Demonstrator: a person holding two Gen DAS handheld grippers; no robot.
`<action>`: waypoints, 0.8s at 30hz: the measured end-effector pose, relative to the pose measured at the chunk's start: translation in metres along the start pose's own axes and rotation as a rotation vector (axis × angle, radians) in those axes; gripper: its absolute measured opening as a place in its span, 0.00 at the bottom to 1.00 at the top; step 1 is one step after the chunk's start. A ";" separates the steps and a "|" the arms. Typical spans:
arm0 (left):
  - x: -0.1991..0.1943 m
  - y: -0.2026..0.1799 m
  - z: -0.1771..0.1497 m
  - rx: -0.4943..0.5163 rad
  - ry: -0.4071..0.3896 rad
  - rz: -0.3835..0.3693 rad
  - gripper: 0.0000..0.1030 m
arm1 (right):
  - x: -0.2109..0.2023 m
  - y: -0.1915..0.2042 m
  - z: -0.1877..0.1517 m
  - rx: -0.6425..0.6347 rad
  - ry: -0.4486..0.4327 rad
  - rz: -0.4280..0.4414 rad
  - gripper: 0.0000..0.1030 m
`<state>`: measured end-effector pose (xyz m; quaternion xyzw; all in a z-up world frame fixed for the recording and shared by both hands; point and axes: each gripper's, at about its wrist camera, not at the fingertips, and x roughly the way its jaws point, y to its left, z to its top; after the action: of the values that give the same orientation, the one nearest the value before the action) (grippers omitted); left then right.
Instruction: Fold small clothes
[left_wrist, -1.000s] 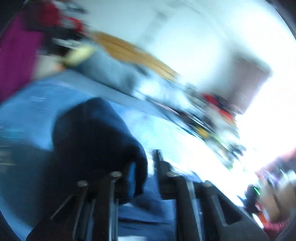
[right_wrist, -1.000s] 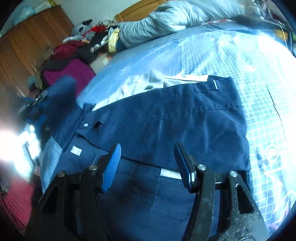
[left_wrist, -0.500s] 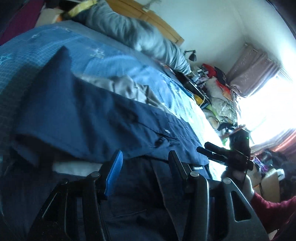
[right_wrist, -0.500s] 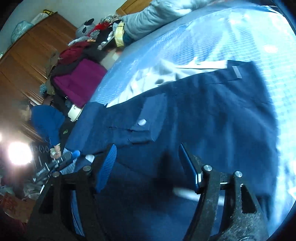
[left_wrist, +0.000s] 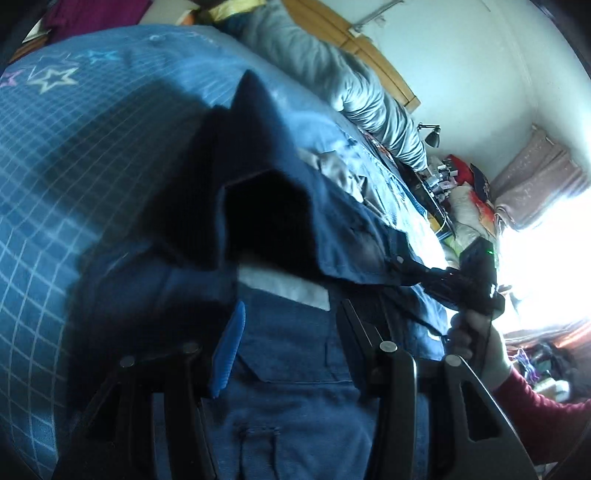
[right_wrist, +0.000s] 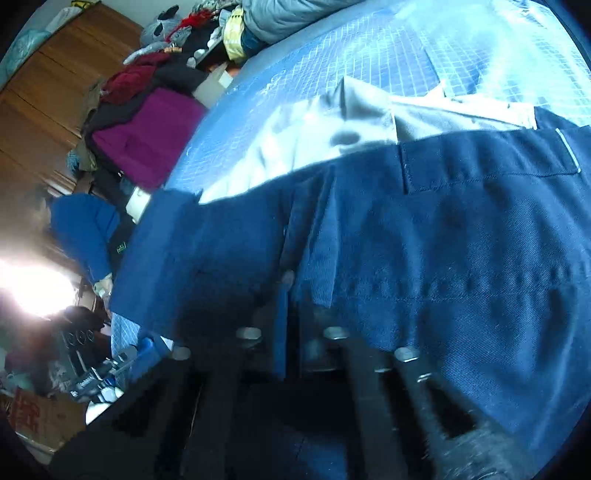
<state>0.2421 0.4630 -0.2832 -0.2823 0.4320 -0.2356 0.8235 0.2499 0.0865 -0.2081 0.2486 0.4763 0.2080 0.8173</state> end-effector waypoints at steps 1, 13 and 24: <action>-0.001 0.004 0.000 -0.014 -0.005 0.000 0.51 | -0.010 0.001 0.001 -0.001 -0.032 0.005 0.02; 0.003 0.022 -0.001 -0.059 -0.021 -0.018 0.52 | -0.117 -0.035 -0.024 -0.016 -0.193 -0.106 0.01; -0.019 -0.027 0.040 0.142 -0.082 0.015 0.57 | -0.113 -0.067 -0.027 -0.041 -0.119 -0.273 0.13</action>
<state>0.2624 0.4659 -0.2354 -0.2294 0.3824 -0.2476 0.8601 0.1810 -0.0262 -0.1838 0.1767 0.4521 0.0893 0.8697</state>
